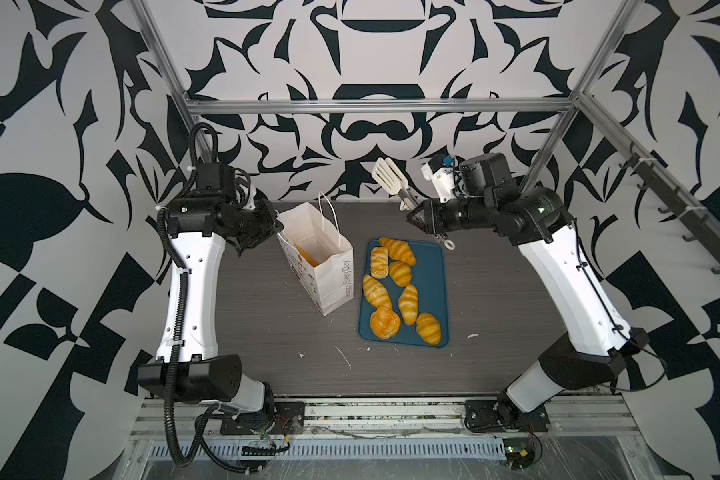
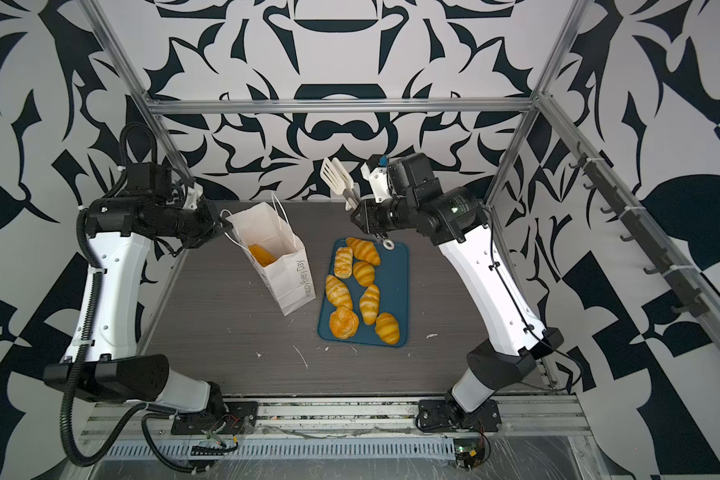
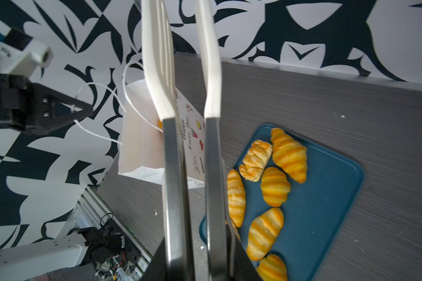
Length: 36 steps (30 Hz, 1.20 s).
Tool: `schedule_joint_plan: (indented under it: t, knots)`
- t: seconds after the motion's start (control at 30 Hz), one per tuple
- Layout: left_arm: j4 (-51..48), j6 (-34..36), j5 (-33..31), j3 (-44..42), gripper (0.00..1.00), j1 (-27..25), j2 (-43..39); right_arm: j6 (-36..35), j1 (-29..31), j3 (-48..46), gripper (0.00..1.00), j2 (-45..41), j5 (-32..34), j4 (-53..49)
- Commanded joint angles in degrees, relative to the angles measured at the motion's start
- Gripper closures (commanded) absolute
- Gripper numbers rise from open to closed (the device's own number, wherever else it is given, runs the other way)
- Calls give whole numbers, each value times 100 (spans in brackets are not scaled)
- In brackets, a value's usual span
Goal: Place the fake bread into the paper bag
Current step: 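Move the tongs back over the croissants on the blue tray with the right gripper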
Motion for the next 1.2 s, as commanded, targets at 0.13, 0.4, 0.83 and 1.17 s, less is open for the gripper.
schedule_joint_plan:
  t: [0.13, 0.4, 0.83, 1.17]
  knots:
    - [-225, 10, 25, 79, 100, 20, 6, 257, -565, -292, 68, 149, 264, -486]
    - [-225, 8, 37, 61, 100, 28, 0, 403, -736, -889, 70, 336, 342, -730]
    - [-213, 4, 47, 144, 100, 20, 104, 494, -735, -1996, 70, 129, 187, -622]
    - [-180, -6, 60, 105, 100, 23, 107, 599, -728, -2711, 68, -134, 114, -409]
